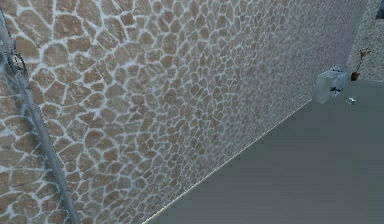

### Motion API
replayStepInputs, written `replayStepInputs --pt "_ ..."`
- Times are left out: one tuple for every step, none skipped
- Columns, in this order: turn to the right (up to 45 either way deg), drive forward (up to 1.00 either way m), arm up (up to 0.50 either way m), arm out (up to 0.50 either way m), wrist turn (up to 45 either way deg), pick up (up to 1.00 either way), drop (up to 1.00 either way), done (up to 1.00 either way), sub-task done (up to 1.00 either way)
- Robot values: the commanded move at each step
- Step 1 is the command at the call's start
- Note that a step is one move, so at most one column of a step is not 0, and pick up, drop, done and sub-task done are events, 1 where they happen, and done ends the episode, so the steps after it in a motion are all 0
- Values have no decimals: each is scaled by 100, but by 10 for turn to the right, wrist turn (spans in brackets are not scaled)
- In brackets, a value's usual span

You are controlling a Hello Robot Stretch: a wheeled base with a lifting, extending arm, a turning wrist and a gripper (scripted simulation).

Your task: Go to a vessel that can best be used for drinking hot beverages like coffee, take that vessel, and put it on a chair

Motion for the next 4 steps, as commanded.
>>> replayStepInputs --pt "0 0 0 2 0 0 0 0 0" --pt "0 0 0 0 90 0 0 0 0" --pt "0 0 -30 0 0 0 0 0 0" --pt "0 0 -50 0 0 0 0 0 0"
